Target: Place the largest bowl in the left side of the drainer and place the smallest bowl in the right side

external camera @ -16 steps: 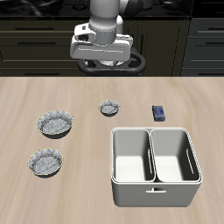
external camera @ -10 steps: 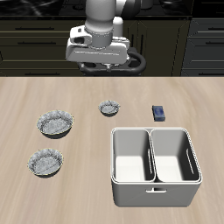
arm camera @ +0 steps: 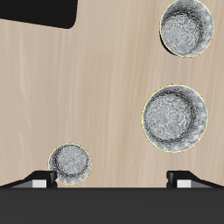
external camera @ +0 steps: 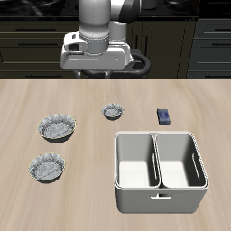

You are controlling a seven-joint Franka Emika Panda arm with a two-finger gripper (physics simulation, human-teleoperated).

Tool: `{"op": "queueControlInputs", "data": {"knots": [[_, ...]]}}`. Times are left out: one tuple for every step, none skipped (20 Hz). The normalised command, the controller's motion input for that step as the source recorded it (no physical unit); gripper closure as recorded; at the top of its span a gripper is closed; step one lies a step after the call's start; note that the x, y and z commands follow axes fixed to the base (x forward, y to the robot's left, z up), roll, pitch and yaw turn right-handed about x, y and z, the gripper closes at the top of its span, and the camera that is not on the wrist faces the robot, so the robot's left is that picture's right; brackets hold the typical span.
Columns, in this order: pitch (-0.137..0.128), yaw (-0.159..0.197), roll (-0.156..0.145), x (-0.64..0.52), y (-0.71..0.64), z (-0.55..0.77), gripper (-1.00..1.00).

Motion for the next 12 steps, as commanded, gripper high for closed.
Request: {"op": "queueControlInputs", "data": {"knots": [[-0.036, 0.103, 0.156, 0.26, -0.07, -0.01, -1.00], [0.051, 0.008, 0.083, 0.26, -0.21, -0.07, -1.00], [0.065, -0.001, 0.123, 0.26, -0.07, -0.11, -1.00], [-0.031, 0.133, 0.065, 0.27, -0.25, 0.00, -1.00], [-0.028, -0.086, -0.065, 0.24, -0.33, -0.02, -1.00], [0.058, 0.020, 0.149, 0.25, -0.13, -0.06, -1.00], [0.000, 0.000, 0.000, 0.06, 0.00, 0.00, -1.00], [-0.023, 0.053, 0.024, 0.17, -0.25, -0.02, -1.00], [0.003, -0.027, -0.043, 0.21, -0.28, -0.10, -1.00], [-0.011, 0.111, 0.088, 0.19, -0.07, -0.09, -1.00], [-0.033, -0.005, -0.072, 0.18, -0.37, -0.09, -1.00], [0.053, -0.005, 0.062, 0.13, -0.09, -0.18, -1.00]]}}
